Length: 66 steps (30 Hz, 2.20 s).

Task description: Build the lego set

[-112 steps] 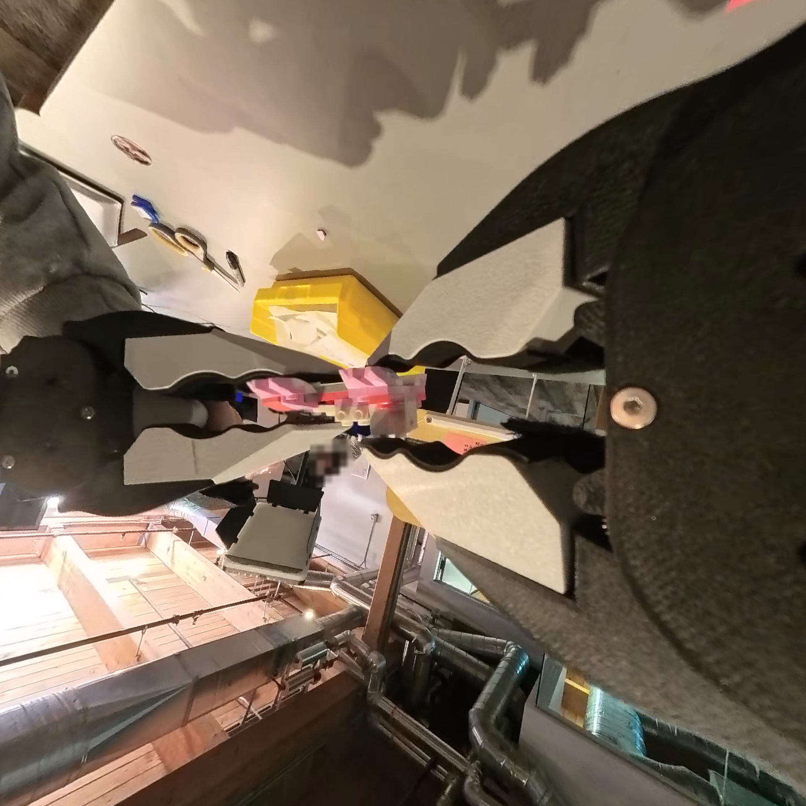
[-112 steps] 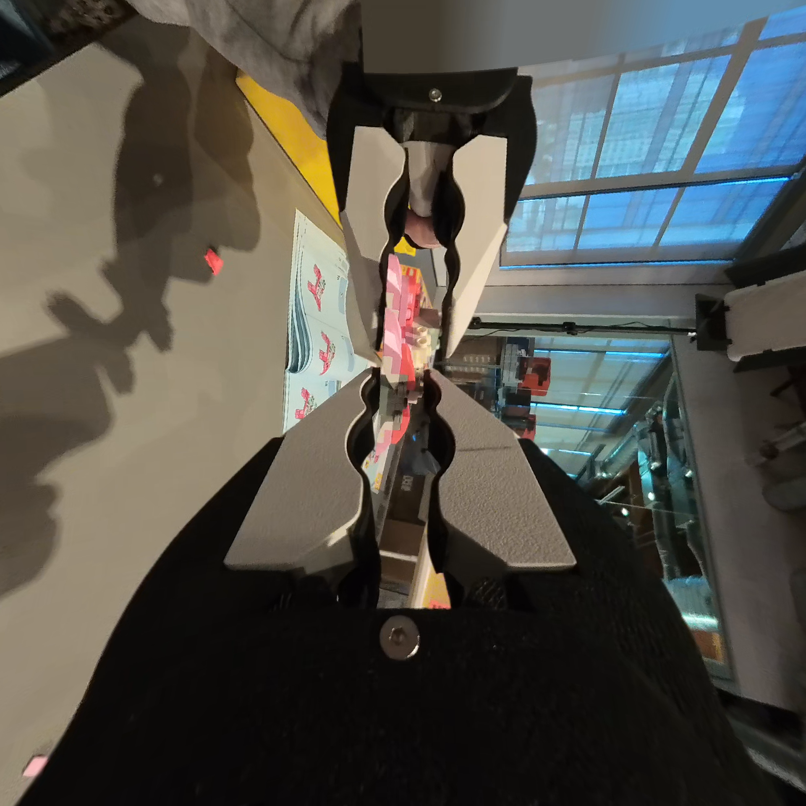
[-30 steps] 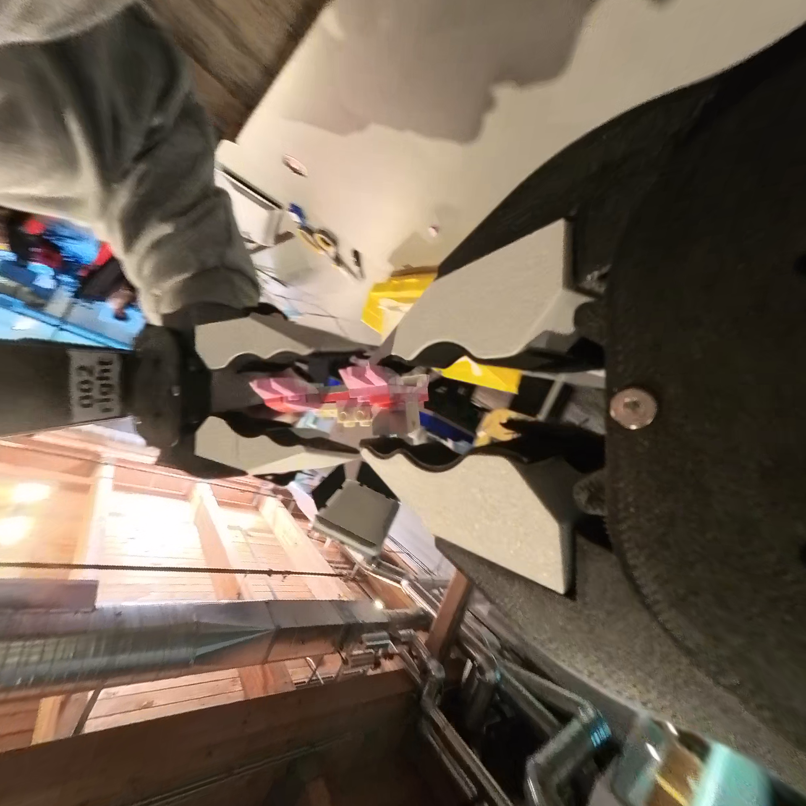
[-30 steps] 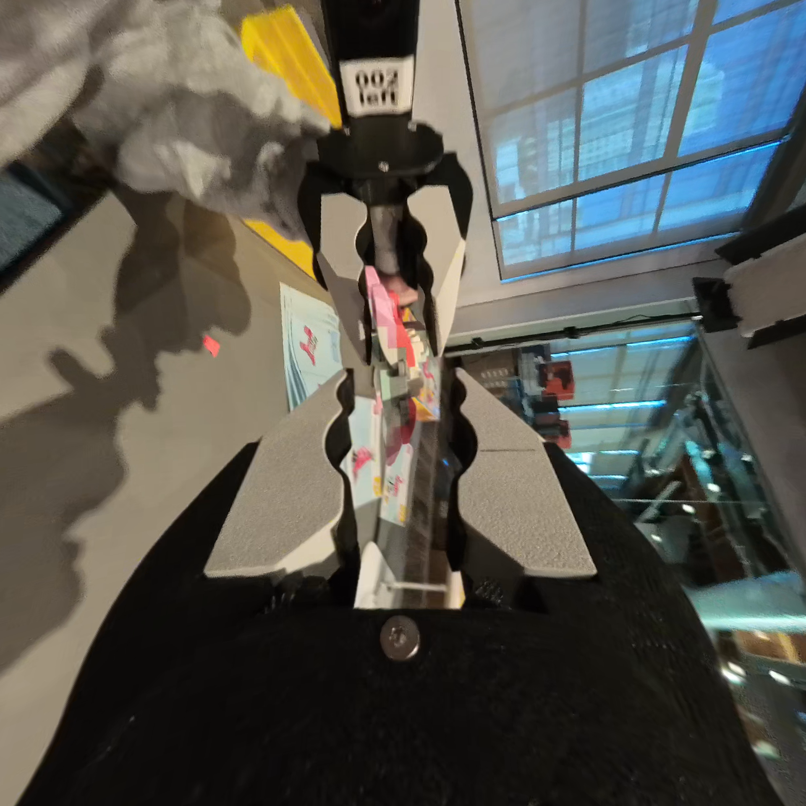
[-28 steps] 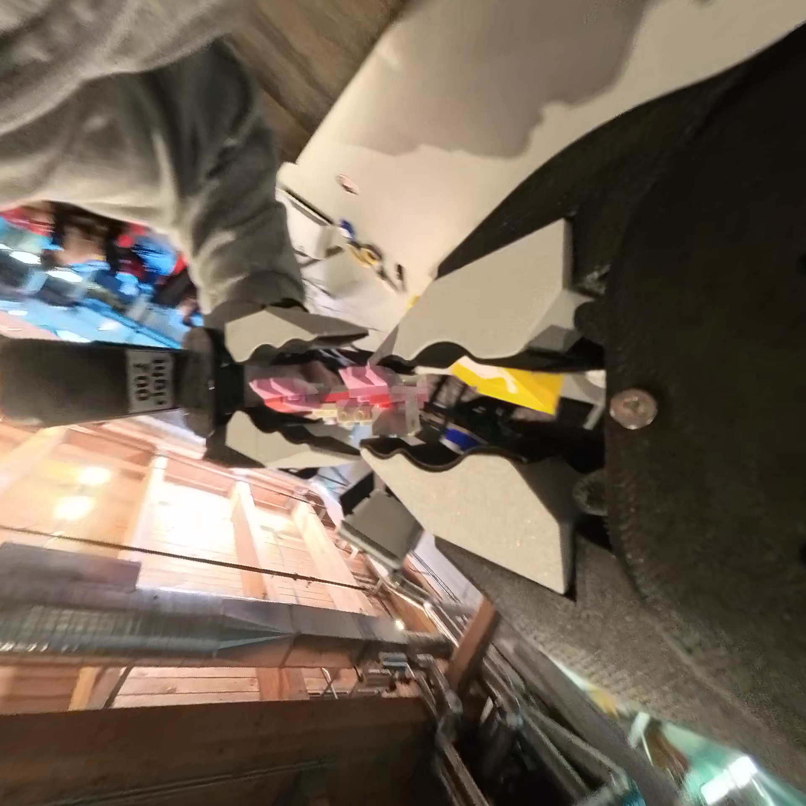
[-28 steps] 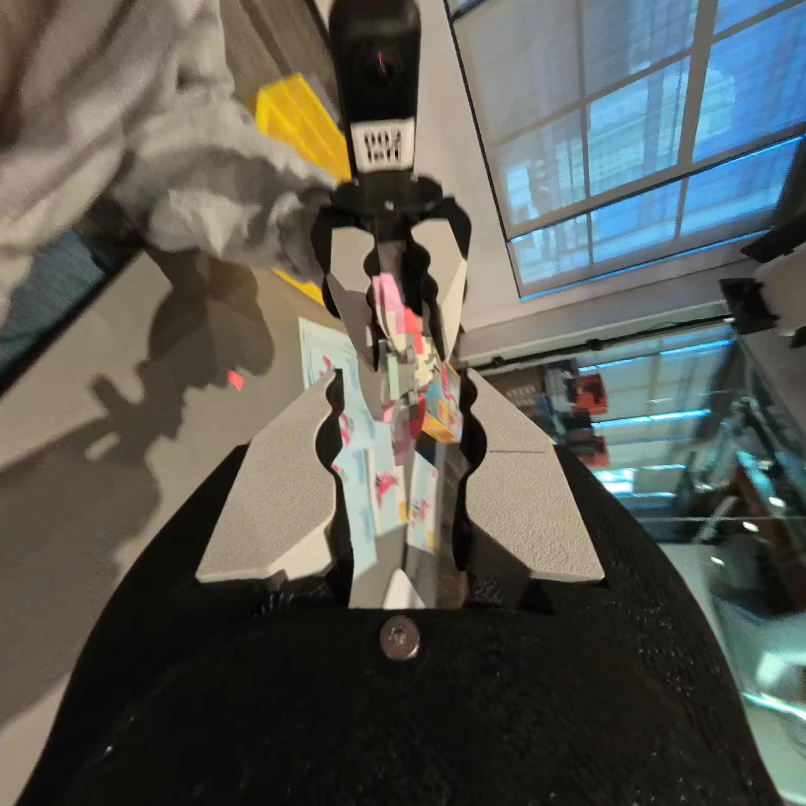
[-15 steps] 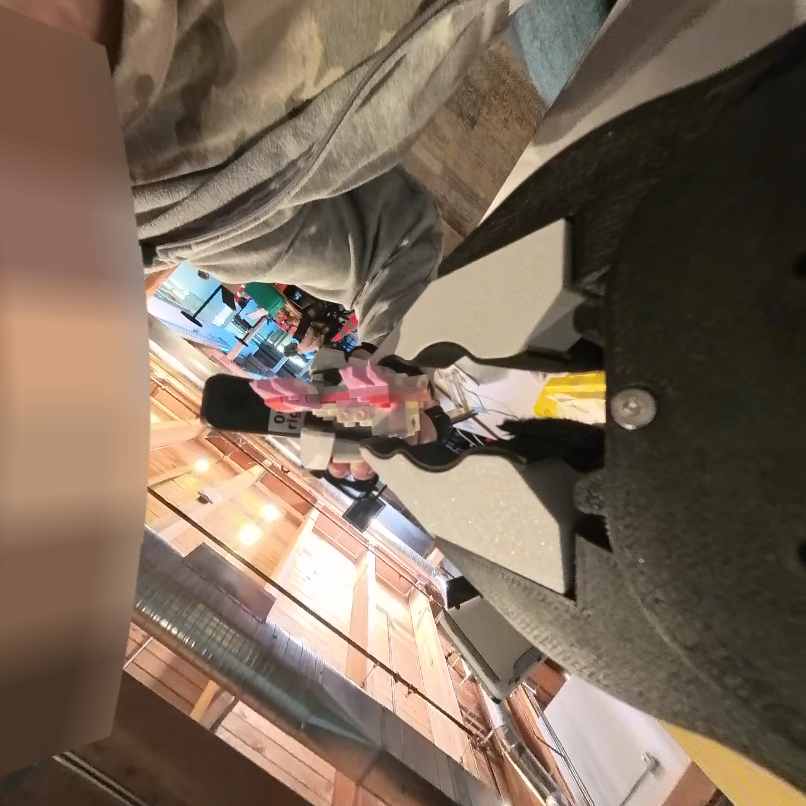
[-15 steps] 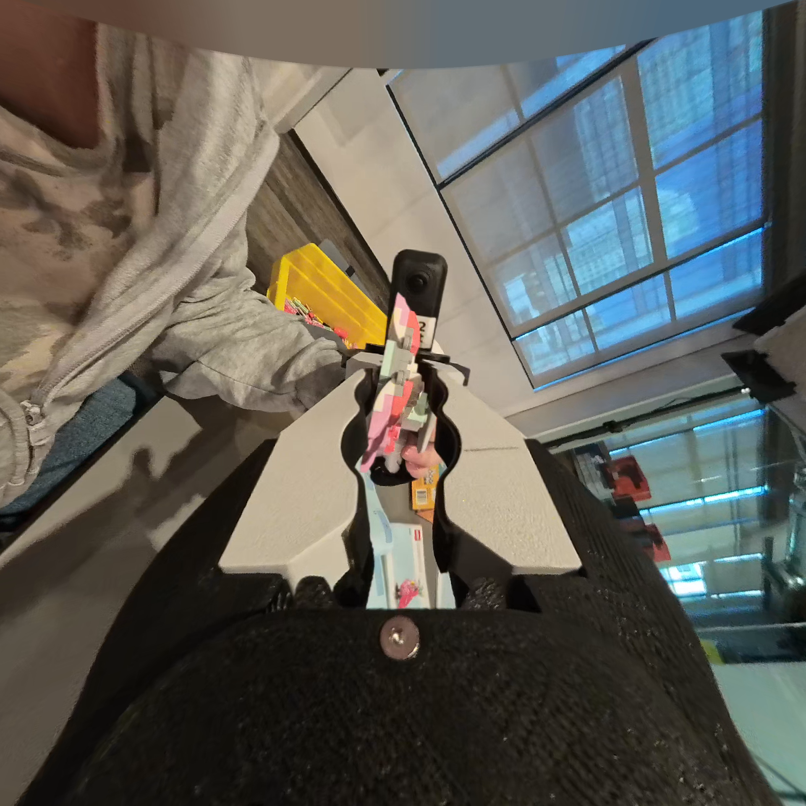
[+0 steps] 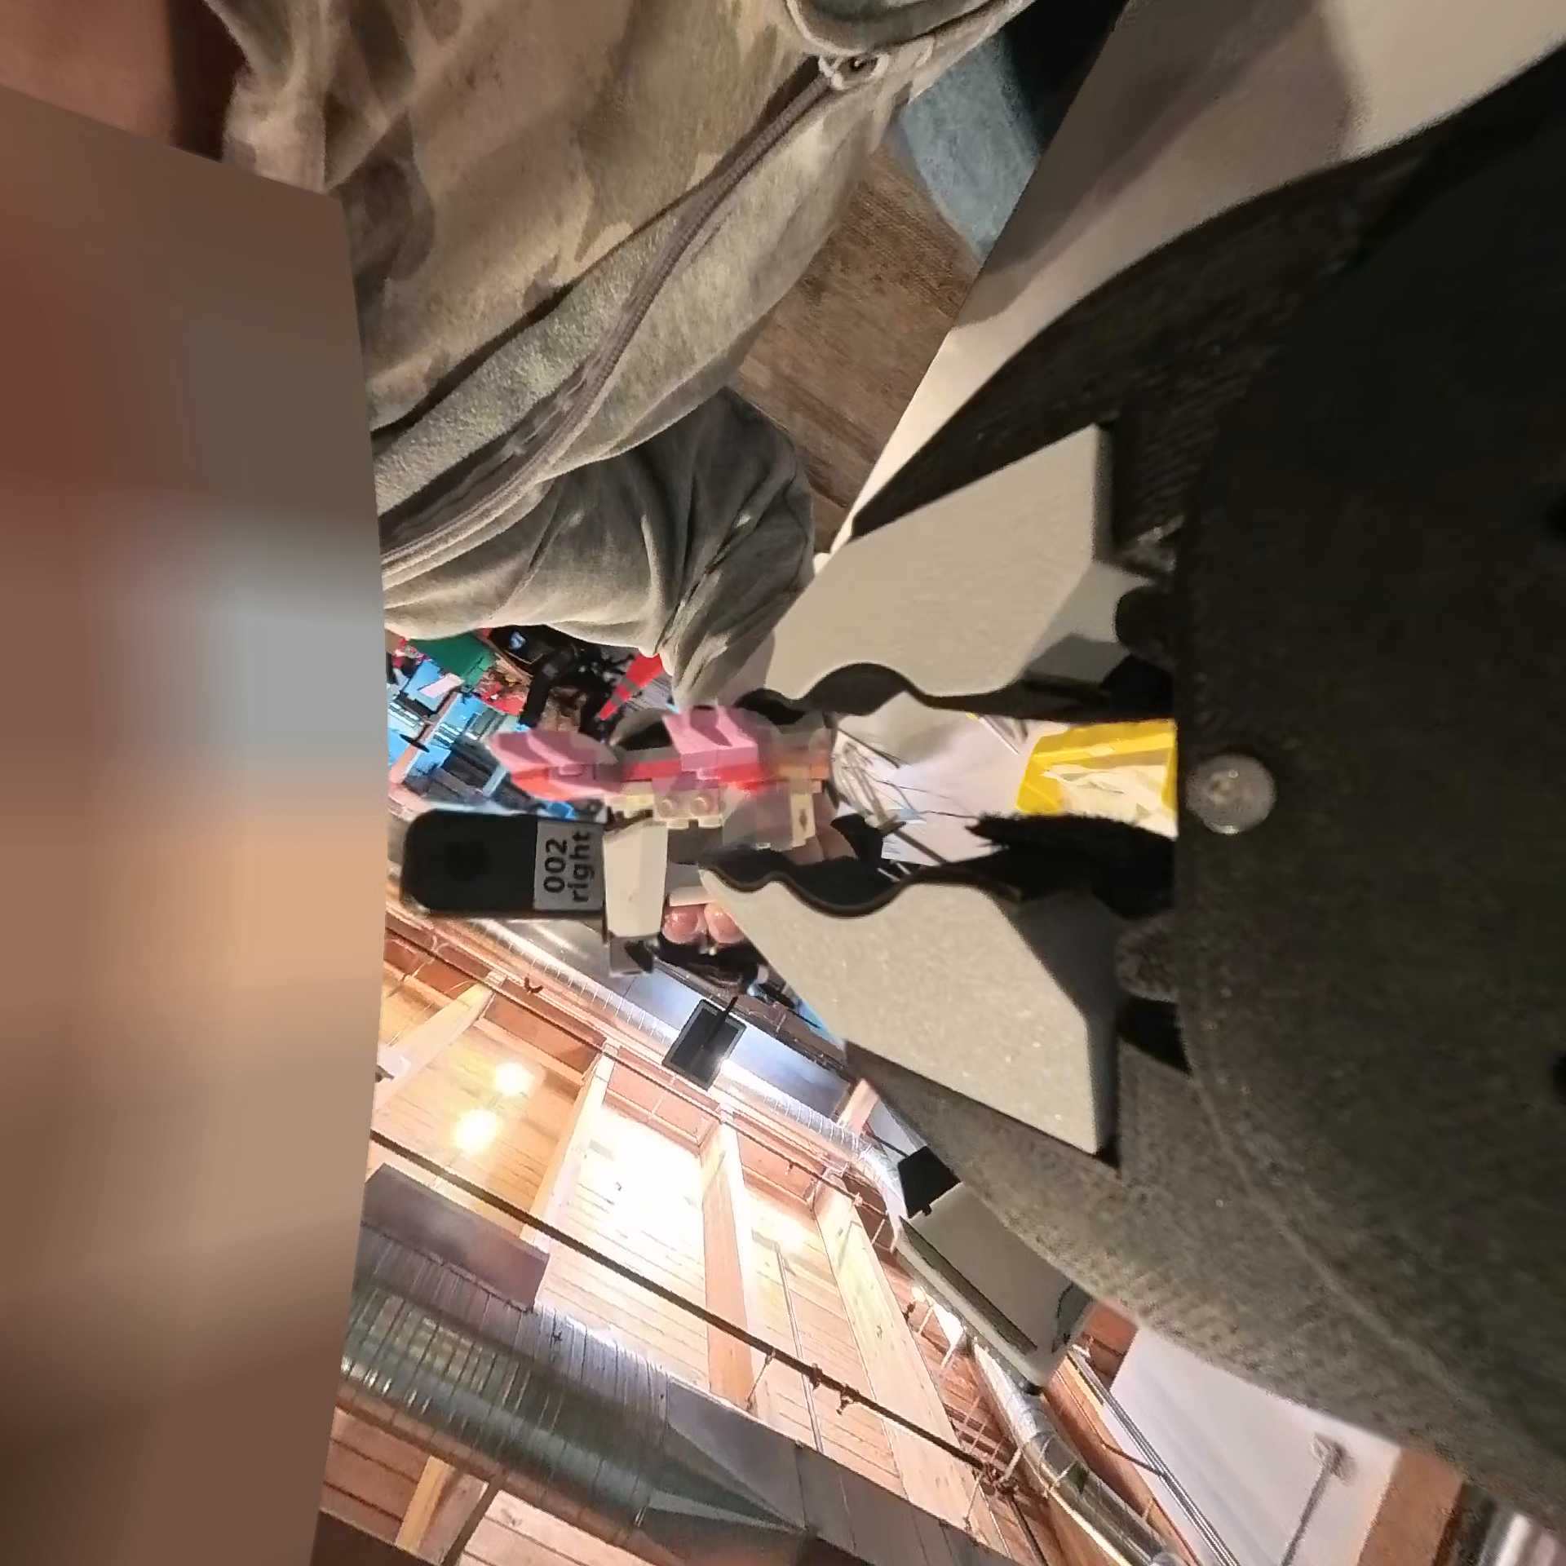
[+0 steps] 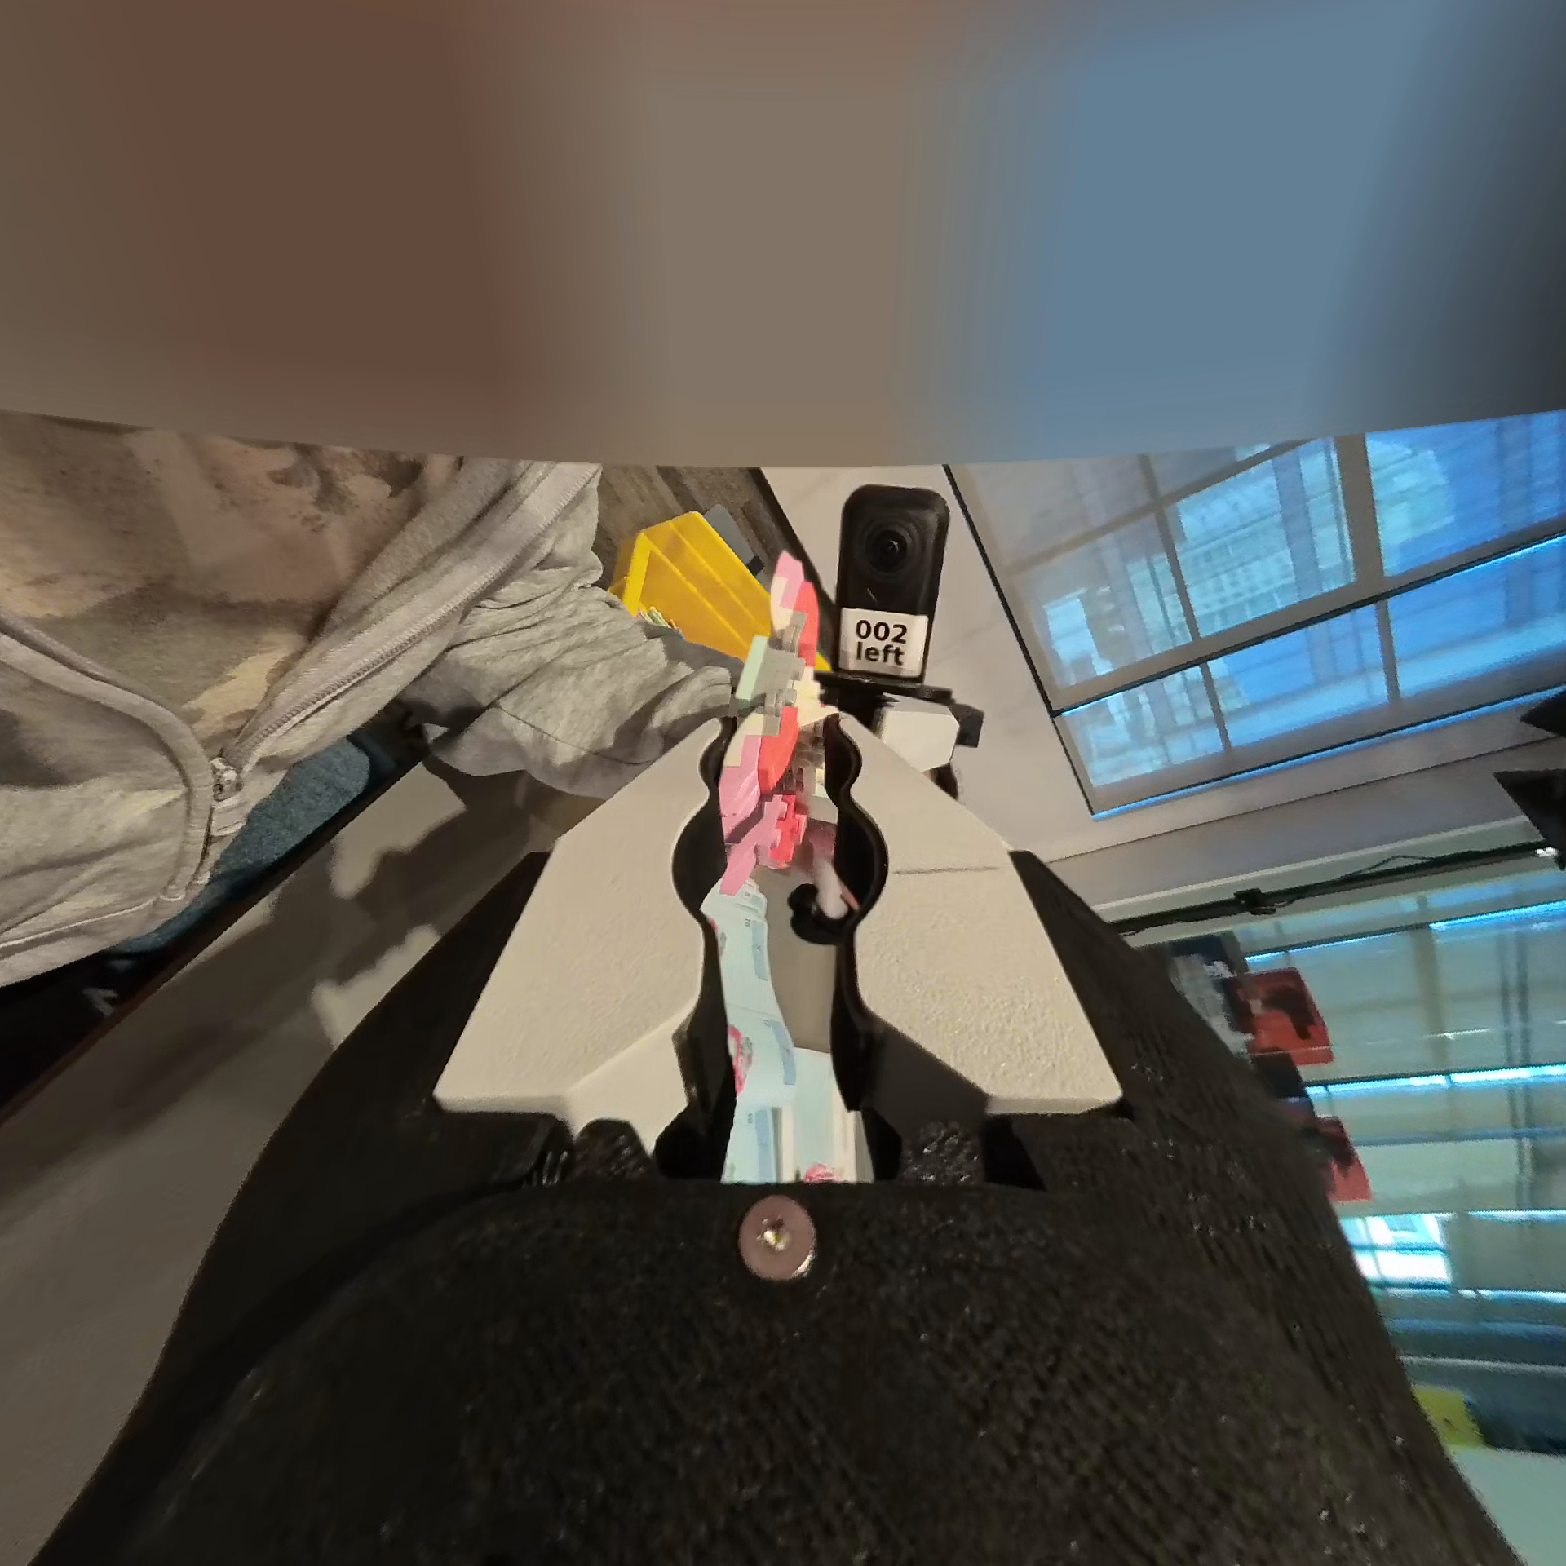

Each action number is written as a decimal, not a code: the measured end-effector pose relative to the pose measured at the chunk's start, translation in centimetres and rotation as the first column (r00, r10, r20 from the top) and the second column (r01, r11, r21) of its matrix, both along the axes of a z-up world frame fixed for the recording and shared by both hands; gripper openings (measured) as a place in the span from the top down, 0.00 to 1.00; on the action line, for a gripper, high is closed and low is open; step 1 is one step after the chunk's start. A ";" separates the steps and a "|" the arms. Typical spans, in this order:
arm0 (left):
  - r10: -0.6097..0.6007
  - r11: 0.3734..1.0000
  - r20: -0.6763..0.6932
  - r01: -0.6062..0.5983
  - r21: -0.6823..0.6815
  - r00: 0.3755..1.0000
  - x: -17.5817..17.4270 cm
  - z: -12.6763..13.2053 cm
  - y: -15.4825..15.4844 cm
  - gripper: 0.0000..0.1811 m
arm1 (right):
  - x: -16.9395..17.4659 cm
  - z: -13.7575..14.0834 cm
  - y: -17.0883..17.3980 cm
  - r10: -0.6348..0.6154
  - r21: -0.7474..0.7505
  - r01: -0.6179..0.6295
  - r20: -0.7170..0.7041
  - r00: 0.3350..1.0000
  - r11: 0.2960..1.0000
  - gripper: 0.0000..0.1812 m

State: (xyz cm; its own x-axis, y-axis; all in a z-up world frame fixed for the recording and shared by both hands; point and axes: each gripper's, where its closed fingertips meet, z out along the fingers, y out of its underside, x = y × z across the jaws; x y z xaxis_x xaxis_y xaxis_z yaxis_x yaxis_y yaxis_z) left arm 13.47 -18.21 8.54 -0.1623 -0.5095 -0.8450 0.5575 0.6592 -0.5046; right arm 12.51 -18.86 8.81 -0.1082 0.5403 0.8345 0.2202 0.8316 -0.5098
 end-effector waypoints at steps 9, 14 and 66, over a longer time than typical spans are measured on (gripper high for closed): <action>0.045 0.998 -0.033 -0.044 0.037 0.998 0.6 -1.0 -0.2 0.84 | 0.3 -0.7 -0.2 -0.019 0.034 0.017 0.062 0.998 0.999 0.92; 0.099 0.995 -0.012 -0.099 0.014 0.995 0.6 -0.4 0.8 0.84 | 0.3 -0.3 0.6 -0.065 0.010 0.065 0.004 0.998 0.998 0.89; 0.732 0.678 -0.243 -0.643 0.358 0.637 3.2 -3.8 7.0 0.85 | 3.5 -3.8 7.5 -0.525 0.287 0.456 0.239 0.817 0.842 0.94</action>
State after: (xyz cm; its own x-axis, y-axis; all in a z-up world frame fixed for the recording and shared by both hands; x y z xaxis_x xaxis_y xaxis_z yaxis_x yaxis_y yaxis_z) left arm 16.69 -11.19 4.70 -0.1362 -0.4036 -0.9048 -0.2840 0.8908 -0.3546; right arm 16.05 -11.40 4.96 -0.1358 0.4070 0.9033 0.7391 0.6488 -0.1812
